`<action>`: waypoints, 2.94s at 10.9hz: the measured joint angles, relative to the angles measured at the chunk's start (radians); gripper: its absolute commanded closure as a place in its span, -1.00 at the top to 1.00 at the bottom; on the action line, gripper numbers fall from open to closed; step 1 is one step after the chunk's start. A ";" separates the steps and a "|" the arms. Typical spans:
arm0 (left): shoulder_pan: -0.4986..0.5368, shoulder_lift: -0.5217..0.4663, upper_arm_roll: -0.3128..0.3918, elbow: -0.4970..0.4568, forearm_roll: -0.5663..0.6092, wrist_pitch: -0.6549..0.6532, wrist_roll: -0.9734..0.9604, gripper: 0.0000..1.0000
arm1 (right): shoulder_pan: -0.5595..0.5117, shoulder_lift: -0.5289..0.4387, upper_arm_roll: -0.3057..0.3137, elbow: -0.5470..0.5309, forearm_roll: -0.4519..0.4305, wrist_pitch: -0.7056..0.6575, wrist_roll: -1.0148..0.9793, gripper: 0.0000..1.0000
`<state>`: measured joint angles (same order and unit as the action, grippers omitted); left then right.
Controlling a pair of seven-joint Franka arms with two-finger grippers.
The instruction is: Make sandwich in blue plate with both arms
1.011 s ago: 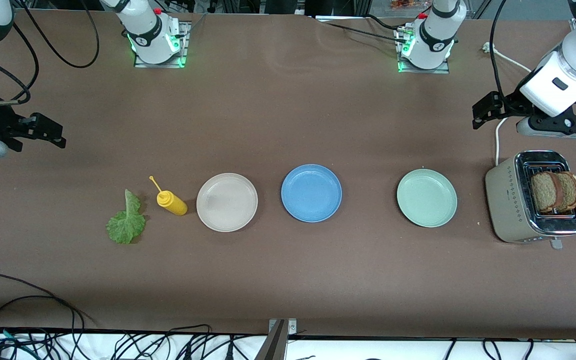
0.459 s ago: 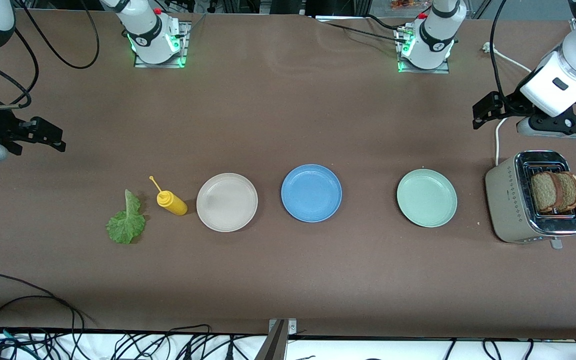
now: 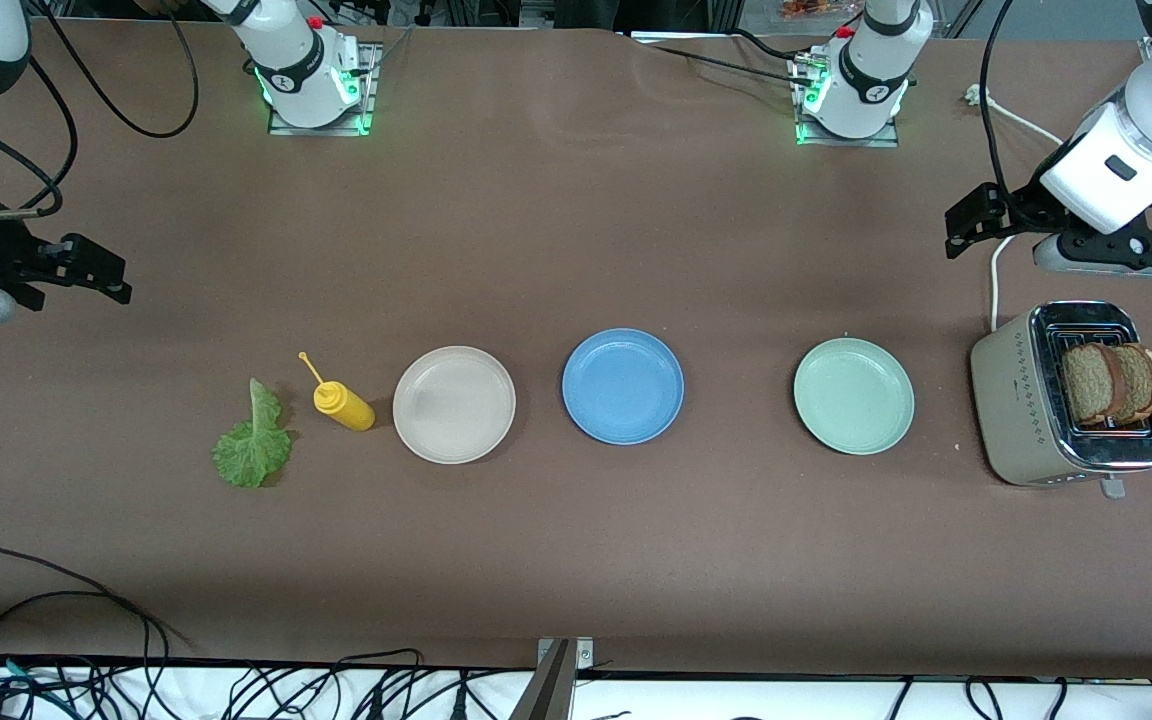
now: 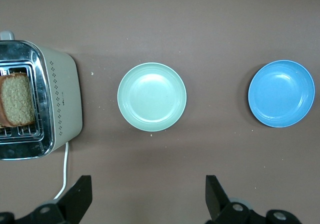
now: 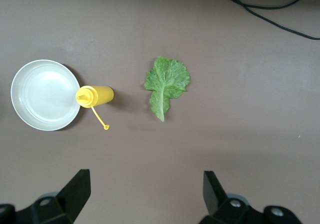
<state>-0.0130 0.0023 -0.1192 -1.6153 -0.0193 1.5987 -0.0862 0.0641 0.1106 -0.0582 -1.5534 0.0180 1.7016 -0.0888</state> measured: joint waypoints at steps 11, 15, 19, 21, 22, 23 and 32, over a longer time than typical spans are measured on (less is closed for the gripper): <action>0.122 0.075 0.018 0.000 0.098 0.005 0.014 1.00 | 0.001 0.000 0.000 0.000 0.000 0.001 0.000 1.00; 0.218 0.190 0.020 0.006 0.098 0.053 0.101 1.00 | 0.001 0.001 0.000 0.001 0.000 0.001 0.000 1.00; 0.278 0.353 0.020 0.020 0.098 0.212 0.156 1.00 | 0.001 0.002 0.000 0.003 0.000 0.001 0.000 1.00; 0.284 0.375 0.020 0.028 0.100 0.216 0.156 1.00 | 0.001 0.002 0.000 0.003 0.000 0.001 0.000 1.00; 0.300 0.380 0.021 0.028 0.101 0.216 0.168 1.00 | 0.001 0.002 0.000 0.003 0.000 0.001 0.000 1.00; 0.318 0.384 0.021 0.029 0.101 0.217 0.194 1.00 | 0.001 0.002 0.000 0.003 0.000 0.001 0.000 1.00; 0.385 0.432 0.018 0.030 0.101 0.223 0.234 -1.00 | 0.001 0.002 0.000 0.003 0.000 0.001 0.000 1.00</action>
<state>0.3721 0.4345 -0.1012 -1.5853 0.0814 1.8219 0.1476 0.0651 0.1123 -0.0579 -1.5502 0.0178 1.7031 -0.0888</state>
